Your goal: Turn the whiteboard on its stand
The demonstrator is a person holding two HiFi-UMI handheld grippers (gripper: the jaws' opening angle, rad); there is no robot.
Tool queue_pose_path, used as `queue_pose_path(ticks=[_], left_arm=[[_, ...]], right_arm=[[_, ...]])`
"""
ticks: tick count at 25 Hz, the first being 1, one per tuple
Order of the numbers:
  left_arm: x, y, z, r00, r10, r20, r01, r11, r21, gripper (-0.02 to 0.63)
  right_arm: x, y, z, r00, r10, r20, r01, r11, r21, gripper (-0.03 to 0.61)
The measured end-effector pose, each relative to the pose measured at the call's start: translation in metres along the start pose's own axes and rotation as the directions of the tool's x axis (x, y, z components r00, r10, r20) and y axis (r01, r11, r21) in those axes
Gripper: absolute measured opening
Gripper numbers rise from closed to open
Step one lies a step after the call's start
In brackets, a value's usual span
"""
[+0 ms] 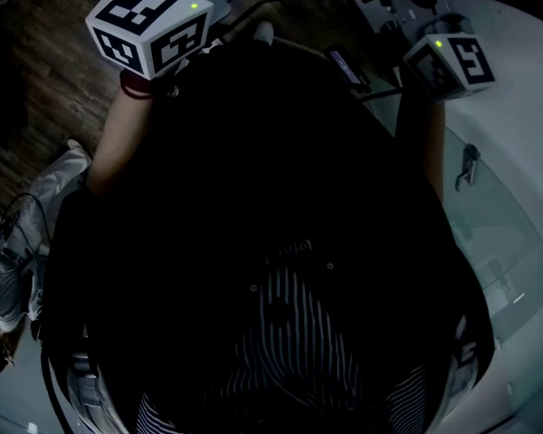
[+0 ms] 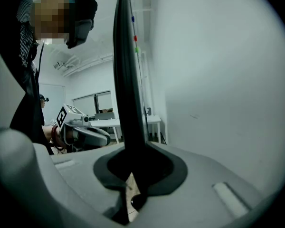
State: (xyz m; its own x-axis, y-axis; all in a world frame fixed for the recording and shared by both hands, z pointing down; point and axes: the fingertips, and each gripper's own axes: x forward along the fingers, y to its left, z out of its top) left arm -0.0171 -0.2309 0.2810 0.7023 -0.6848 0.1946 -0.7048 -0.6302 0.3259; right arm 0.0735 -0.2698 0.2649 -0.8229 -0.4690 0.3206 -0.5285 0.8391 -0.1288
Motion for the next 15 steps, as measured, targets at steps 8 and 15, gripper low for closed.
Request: queue_pose_path(ticks=[8,15], left_arm=[[-0.001,0.002,-0.004,1.000,0.008,-0.003,-0.008,1.000,-0.012,0.000],[0.000,-0.001,-0.004,1.000,0.003,0.000,-0.003,1.000,-0.013,0.000]], right_arm=[[0.015,-0.011,0.004,1.000,-0.008,-0.002,0.008,1.000,-0.006,0.055],[0.031,-0.027,0.008,1.000,-0.024,0.003,0.024,1.000,-0.014,0.054]])
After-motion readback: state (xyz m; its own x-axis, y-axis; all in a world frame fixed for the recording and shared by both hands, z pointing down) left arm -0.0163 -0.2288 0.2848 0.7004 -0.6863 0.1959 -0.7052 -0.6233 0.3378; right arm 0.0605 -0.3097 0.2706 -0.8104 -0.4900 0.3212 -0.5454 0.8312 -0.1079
